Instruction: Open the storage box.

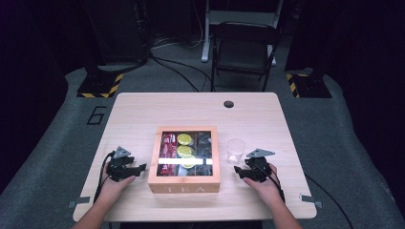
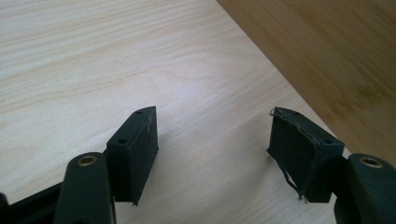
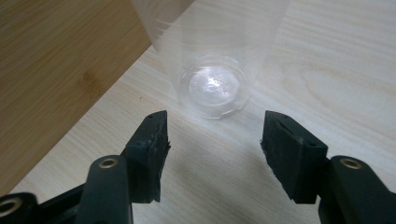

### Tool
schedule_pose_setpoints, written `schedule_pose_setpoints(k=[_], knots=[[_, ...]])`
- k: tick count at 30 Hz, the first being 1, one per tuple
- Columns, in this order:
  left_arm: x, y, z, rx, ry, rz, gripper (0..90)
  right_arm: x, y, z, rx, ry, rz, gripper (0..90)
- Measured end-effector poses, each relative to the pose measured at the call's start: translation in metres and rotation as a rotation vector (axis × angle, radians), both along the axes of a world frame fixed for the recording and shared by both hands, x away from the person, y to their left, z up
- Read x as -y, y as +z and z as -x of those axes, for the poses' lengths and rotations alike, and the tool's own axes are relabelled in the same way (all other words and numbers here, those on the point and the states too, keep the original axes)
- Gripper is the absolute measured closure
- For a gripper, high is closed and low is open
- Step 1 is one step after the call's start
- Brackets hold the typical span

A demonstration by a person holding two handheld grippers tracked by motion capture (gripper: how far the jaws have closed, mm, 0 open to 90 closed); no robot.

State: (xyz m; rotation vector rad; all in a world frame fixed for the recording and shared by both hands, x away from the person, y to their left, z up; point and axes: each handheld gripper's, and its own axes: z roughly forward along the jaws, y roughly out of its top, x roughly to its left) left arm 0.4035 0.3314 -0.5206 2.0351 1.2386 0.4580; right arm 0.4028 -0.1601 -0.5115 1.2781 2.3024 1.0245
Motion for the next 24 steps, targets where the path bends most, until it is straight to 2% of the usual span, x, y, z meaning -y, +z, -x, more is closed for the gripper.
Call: schedule_pose_setpoints(k=[1,2,3,5,9,10,12,13,19,21,22,24], knots=[[0.000,0.001,0.001,0.011,0.001,-0.007,34.4,-0.001,0.001,0.001,0.012,0.007,0.014,41.8],[0.000,0.001,0.001,0.011,0.001,-0.007,34.5,-0.001,0.001,0.001,0.012,0.007,0.014,41.8],[0.000,0.003,0.001,0.007,-0.009,-0.016,34.4,-0.003,0.003,0.003,0.015,0.021,0.035,42.6],[0.001,0.004,0.002,0.019,0.002,-0.014,34.5,-0.004,0.004,0.003,0.023,0.035,0.046,43.2],[0.001,0.010,0.005,0.020,-0.015,-0.030,36.5,-0.007,0.006,0.005,0.029,0.047,0.057,43.5],[0.002,0.011,0.006,0.025,-0.009,-0.022,37.2,-0.007,0.007,0.005,0.033,0.052,0.060,43.1],[0.002,0.013,0.008,0.027,-0.005,-0.008,38.4,-0.007,0.008,0.006,0.039,0.052,0.056,43.9],[0.002,0.015,0.009,0.018,-0.012,-0.006,40.2,-0.008,0.011,0.006,0.034,0.034,0.046,44.6],[0.002,0.022,0.013,0.023,-0.008,0.012,42.8,-0.007,0.015,0.008,0.045,0.037,0.067,45.0],[0.003,0.024,0.014,0.032,-0.017,0.010,43.3,-0.006,0.017,0.008,0.061,0.043,0.065,45.5],[0.003,0.026,0.015,0.029,-0.026,0.006,43.8,-0.006,0.020,0.008,0.046,0.041,0.057,46.5],[0.004,0.029,0.017,0.034,-0.029,0.002,44.1,-0.005,0.024,0.009,0.049,0.042,0.050,47.6]])
